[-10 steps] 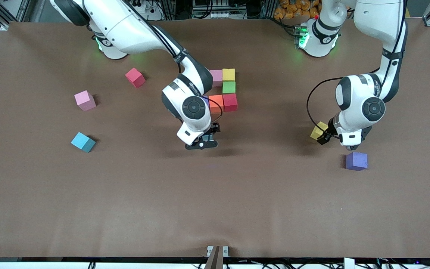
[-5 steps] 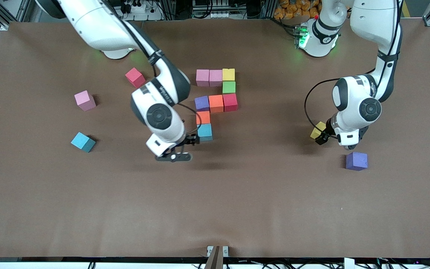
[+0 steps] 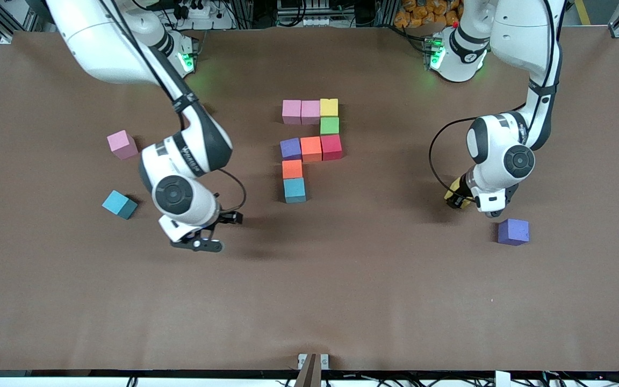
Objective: Form number 2 with 11 blocks
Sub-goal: 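Carry the yellow cube to the shape while the right gripper withdraws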
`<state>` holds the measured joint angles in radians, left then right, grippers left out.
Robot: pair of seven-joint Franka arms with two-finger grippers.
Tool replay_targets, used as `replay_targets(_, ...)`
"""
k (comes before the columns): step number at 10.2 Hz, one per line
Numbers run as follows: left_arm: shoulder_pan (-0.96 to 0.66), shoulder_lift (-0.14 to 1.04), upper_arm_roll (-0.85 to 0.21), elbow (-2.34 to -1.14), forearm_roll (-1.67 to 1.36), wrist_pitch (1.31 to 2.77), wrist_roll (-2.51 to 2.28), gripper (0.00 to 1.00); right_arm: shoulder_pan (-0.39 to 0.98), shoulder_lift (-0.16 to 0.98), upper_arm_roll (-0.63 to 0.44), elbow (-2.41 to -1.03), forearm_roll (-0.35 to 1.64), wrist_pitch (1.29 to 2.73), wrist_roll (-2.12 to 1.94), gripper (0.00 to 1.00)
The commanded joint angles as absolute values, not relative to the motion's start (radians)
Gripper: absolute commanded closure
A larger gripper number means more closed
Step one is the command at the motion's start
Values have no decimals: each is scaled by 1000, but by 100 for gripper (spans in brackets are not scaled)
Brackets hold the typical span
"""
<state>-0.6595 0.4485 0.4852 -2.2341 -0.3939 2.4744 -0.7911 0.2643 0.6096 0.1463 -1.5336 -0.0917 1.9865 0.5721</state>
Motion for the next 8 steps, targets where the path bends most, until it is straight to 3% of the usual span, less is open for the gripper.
replay_targets(1,-681,442,489,-2205,-416,2476,-802,98,210,534,160,-1618,-126,1983,545,0)
replay_targets(5,-689,451,431,-2071,-416,2467,-949,98,88,488,163,-1672,-126,1974,422,0)
replay_targets(8,-690,530,324,-1909,-416,2468,-1275,97,-7,473,166,-1674,-121,1957,266,0)
